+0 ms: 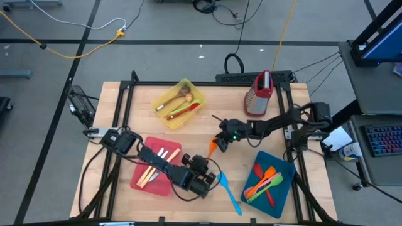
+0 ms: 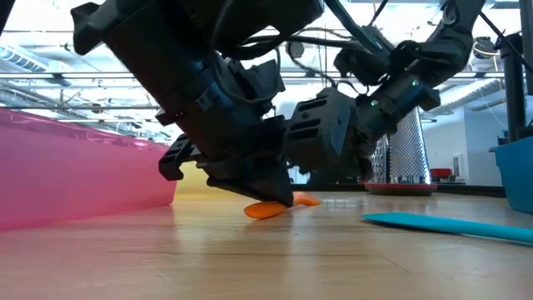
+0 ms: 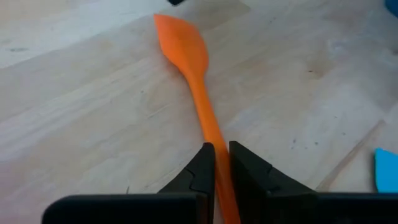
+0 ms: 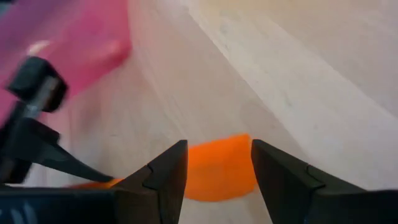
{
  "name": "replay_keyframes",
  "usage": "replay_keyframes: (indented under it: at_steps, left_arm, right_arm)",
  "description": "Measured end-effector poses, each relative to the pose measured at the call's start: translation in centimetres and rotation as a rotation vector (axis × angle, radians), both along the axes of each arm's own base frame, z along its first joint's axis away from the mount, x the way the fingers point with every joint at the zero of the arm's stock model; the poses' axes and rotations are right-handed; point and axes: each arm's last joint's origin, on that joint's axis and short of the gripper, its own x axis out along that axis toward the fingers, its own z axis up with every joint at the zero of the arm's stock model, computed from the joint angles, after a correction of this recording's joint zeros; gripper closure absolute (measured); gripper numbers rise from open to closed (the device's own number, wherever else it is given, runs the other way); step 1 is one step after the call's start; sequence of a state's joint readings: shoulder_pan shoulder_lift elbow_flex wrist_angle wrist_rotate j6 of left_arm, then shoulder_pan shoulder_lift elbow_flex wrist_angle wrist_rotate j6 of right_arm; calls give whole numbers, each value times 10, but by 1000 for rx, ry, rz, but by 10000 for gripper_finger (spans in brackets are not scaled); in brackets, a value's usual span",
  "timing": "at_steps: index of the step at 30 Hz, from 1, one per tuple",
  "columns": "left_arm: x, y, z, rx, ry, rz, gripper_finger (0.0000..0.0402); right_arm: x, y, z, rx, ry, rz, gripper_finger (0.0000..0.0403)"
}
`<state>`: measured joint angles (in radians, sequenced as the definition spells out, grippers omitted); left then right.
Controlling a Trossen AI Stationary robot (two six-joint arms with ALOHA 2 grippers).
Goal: Pick & Place Kitchen Items
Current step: Put the orange baking spatula into the blue bin
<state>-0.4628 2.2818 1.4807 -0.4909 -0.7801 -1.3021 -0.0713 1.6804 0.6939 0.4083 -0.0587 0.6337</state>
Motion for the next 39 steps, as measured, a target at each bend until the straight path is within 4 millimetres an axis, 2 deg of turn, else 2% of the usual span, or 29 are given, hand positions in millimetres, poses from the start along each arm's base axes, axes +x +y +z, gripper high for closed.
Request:
replay_keyframes:
  at_steps: [8,14,23,34,39]
  left_arm:
    - [2,-2,1,25,-10,-31,365]
    - [3,-3,1,41,-15,-46,366]
    - [4,-3,1,51,-13,-56,366]
    - [4,-3,1,53,-9,-57,365]
    - [3,-3,1,61,1,-67,364]
  right_arm:
    - [-2,-24,-1,1,-22,98,229]
    - [-6,-31,-3,-12,2,153,229]
    - [-5,-27,-6,-28,13,179,229]
    - [5,-15,-32,23,-12,276,230]
    - [5,-15,-33,79,13,232,252]
